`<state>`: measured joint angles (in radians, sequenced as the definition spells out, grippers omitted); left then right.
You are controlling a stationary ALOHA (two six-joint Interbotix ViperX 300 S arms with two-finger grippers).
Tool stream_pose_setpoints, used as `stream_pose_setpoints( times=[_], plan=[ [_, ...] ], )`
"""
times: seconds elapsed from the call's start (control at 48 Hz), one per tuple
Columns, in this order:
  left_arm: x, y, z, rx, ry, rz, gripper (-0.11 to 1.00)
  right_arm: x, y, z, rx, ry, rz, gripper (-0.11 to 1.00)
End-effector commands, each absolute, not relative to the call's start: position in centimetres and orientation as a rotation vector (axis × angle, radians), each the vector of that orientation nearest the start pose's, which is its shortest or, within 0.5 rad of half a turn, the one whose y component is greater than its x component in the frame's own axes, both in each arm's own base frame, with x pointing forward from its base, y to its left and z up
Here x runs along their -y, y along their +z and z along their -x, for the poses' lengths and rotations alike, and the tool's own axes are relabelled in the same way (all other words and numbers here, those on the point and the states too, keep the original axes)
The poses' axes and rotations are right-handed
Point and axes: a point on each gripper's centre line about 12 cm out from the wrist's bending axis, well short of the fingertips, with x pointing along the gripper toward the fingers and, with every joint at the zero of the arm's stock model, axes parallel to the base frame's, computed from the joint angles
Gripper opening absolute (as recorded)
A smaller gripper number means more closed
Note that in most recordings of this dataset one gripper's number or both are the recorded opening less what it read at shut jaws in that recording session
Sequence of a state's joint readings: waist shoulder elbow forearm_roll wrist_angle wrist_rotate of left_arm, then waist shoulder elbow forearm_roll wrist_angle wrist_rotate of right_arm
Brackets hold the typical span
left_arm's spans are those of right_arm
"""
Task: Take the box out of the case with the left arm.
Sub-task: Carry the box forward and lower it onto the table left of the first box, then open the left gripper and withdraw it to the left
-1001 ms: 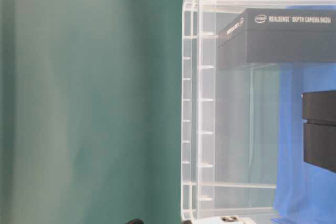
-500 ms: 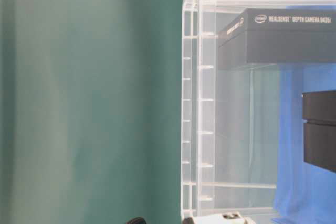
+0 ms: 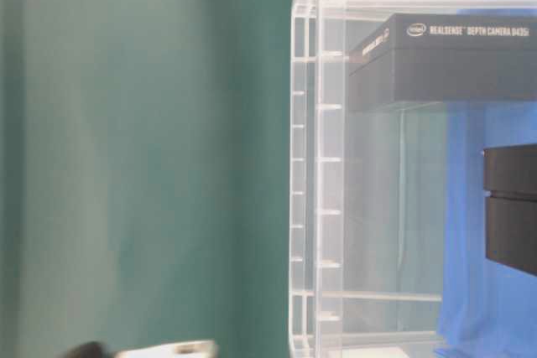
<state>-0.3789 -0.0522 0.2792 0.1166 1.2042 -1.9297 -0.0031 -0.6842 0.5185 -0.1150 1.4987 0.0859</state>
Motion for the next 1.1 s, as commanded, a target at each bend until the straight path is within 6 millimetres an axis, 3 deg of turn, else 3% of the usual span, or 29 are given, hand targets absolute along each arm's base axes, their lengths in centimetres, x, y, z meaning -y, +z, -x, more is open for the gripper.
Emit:
stream_pose_setpoints(
  times=[0.0,0.167,0.459,0.771,1.084],
  plan=[
    [11.6,27.9,-33.0,-1.043,1.047,1.234,0.9,1.4,33.6,-18.1,-1.309,-0.151,0.008,0.02],
    [11.6,30.1,-33.1,-1.028,1.041,1.245,0.9,1.4,33.6,-18.1,-1.312,-0.151,0.008,0.02],
    [11.5,29.9,-32.8,-1.028,1.044,1.236,0.9,1.4,33.5,-18.2,-1.317,-0.152,0.007,0.02],
    [11.7,29.6,-29.4,-1.057,1.026,1.203,0.9,1.4,33.5,-18.1,-1.317,-0.152,0.007,0.02],
    [9.9,29.2,-25.0,-1.062,1.016,1.195,0.9,1.5,33.5,-18.0,-1.326,-0.156,0.007,0.02]
  ],
)
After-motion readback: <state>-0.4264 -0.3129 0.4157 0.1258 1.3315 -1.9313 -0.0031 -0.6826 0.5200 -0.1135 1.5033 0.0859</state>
